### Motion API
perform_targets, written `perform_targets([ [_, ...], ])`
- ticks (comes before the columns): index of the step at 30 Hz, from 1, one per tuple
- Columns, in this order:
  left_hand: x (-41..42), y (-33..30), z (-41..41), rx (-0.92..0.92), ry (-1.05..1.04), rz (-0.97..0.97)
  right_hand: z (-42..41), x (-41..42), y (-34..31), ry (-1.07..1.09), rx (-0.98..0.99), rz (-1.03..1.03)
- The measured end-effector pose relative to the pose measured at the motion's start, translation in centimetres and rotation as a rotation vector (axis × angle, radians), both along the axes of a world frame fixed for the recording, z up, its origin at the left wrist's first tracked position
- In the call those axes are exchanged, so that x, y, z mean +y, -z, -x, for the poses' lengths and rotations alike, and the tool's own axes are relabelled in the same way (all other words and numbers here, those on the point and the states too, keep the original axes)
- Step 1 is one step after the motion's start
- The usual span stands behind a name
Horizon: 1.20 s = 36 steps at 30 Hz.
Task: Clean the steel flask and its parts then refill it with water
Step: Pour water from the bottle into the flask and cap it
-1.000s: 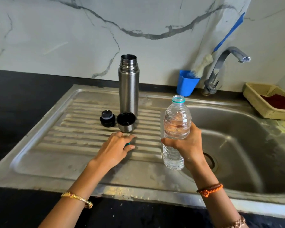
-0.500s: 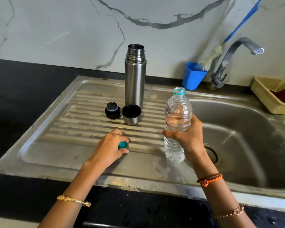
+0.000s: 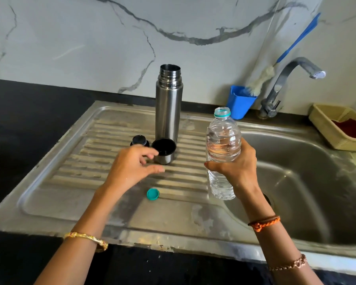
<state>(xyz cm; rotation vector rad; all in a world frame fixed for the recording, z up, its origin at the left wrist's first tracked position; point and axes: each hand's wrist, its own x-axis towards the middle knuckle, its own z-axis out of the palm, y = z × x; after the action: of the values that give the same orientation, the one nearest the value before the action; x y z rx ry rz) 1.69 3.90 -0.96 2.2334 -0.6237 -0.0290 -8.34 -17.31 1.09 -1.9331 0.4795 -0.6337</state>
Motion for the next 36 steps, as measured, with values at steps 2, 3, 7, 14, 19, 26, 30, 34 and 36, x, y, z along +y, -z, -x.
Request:
perform_targets([
  [2, -0.9, -2.3, -1.0, -0.036, -0.046, 0.210, -0.6, -0.3, -1.7, 0.047, 0.001, 0.046],
  [3, -1.4, -3.6, -1.6, -0.055, -0.068, 0.303, -1.2, -0.5, -2.7, 0.072, -0.011, 0.071],
  [7, -3.7, -7.1, -4.2, -0.037, -0.115, 0.589, -3.4, -1.1, -6.0, 0.140, -0.051, 0.166],
  [14, -6.0, -8.4, -9.7, -0.109, -0.108, 0.463, -7.6, -2.4, -9.4, 0.157, 0.035, 0.435],
  [19, -6.2, -8.1, -12.2, -0.083, -0.042, 0.332, -10.5, -2.9, -10.5, 0.166, 0.139, 0.621],
  [26, -7.0, -6.8, -12.8, -0.150, -0.039, 0.295, -12.8, -3.4, -10.7, 0.190, 0.255, 0.842],
  [30, -7.2, -6.9, -12.8, -0.118, -0.027, 0.304, -13.4, -3.6, -11.0, 0.186, 0.275, 0.971],
  [34, -7.1, -7.3, -12.7, -0.050, -0.041, 0.305, -13.5, -3.5, -10.9, 0.195, 0.290, 1.037],
  [36, -6.9, -7.7, -12.8, -0.006, -0.034, 0.288, -13.5, -3.4, -10.8, 0.196, 0.289, 1.063],
])
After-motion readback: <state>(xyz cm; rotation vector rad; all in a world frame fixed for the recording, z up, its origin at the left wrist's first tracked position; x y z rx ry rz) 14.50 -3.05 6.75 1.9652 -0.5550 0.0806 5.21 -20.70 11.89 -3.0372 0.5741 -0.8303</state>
